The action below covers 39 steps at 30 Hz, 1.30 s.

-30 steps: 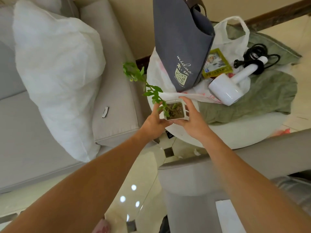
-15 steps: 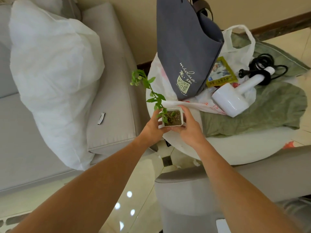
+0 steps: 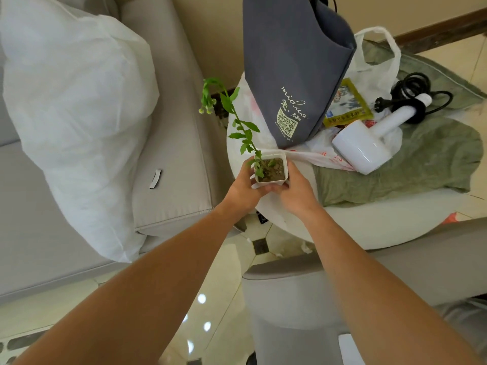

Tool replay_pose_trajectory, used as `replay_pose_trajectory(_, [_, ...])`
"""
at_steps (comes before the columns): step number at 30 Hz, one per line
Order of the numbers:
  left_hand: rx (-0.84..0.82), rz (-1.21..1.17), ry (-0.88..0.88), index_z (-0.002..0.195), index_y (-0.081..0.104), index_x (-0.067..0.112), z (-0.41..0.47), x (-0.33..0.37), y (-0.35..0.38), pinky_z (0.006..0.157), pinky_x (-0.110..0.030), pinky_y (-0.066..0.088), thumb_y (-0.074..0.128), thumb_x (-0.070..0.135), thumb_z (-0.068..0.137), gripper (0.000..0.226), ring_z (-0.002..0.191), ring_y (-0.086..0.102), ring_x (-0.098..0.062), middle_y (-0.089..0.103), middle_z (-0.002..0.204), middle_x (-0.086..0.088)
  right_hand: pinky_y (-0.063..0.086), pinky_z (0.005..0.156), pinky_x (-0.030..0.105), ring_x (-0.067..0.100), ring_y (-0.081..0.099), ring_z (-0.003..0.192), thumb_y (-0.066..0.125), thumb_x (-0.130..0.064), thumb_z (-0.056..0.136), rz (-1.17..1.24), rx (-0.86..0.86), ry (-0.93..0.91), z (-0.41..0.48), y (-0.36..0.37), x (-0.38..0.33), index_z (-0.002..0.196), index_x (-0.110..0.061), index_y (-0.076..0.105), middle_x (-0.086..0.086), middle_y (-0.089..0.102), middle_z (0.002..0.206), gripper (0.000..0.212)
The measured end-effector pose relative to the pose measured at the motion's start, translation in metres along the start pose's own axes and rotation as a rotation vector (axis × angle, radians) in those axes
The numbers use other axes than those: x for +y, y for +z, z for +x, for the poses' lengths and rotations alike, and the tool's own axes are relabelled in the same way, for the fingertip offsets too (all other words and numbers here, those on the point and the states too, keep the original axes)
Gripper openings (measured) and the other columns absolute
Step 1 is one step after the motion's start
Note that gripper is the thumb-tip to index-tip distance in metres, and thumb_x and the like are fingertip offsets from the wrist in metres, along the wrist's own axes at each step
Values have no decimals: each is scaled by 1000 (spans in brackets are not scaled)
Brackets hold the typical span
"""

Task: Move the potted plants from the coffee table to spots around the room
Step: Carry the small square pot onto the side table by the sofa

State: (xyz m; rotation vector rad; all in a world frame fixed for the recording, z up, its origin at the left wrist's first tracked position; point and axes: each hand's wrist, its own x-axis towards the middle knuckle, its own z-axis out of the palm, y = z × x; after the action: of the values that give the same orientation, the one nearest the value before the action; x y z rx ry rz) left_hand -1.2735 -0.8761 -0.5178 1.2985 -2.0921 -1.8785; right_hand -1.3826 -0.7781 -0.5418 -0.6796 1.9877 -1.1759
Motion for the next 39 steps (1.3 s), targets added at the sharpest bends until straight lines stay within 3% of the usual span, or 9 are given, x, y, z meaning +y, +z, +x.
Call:
replay_pose_trajectory(5, [-29,96,-72,154,25,26,-1,12,-3,97,-26,45,76,7,87,86,116,53,-14,53,122,11,47,94,23,17,57,125,74,-10,89,-9,15,22,-8,-4,-10,145,-26,48,-3,62,135,64])
replay_pose_trajectory(8, [-51,199,-135,156,16,26,-8,23,-1,97,-38,54,70,-1,87,91,117,59,-24,55,136,-6,47,107,37,19,53,131,76,-2,85,14,23,36,-16,-11,-19,148,-24,44,-1,60,139,73])
replay_pose_trajectory(12, [-75,228,-196,158,12,28,-25,38,-5,93,-38,54,71,-1,86,97,118,58,-29,51,130,-5,45,111,46,23,46,138,74,3,85,-46,77,42,-28,-21,-38,148,-21,39,2,52,146,76])
replay_pose_trajectory(19, [-54,240,-168,156,30,15,-91,66,-32,108,-40,47,71,5,89,79,131,52,-30,45,152,-12,42,113,50,20,40,142,73,1,86,-92,129,-15,-72,-35,-92,152,-20,36,2,46,152,78])
replay_pose_trajectory(21, [-50,250,-132,151,38,13,-118,76,-50,97,-26,51,70,8,91,69,118,59,-21,52,145,-9,41,114,46,19,42,140,73,0,87,-108,144,-42,-94,-30,-114,150,-19,39,2,48,150,74])
replay_pose_trajectory(23, [-49,257,-99,143,48,12,-144,86,-68,71,-6,49,68,8,92,55,92,60,-6,61,127,-4,37,116,38,19,42,140,71,-2,89,-121,151,-51,-114,-22,-133,149,-19,40,2,48,150,70])
replay_pose_trajectory(25, [-46,258,-68,138,53,13,-182,96,-96,62,-7,47,65,6,93,48,86,58,-3,61,119,-1,34,114,32,19,42,141,69,-3,91,-140,142,-80,-143,-7,-164,149,-18,41,2,47,152,67])
replay_pose_trajectory(29, [-14,240,-5,137,54,18,-269,109,-151,82,-25,48,63,9,95,44,109,60,-20,60,130,-8,36,113,35,20,43,141,65,-6,95,-195,98,-162,-215,34,-228,148,-20,44,1,47,152,59])
replay_pose_trajectory(39, [218,56,184,135,56,20,-485,123,-279,99,-36,51,66,17,93,43,114,63,-21,66,125,-4,46,98,27,17,56,125,65,-7,95,-208,-61,-359,-374,157,-378,136,-21,55,-2,58,136,44])
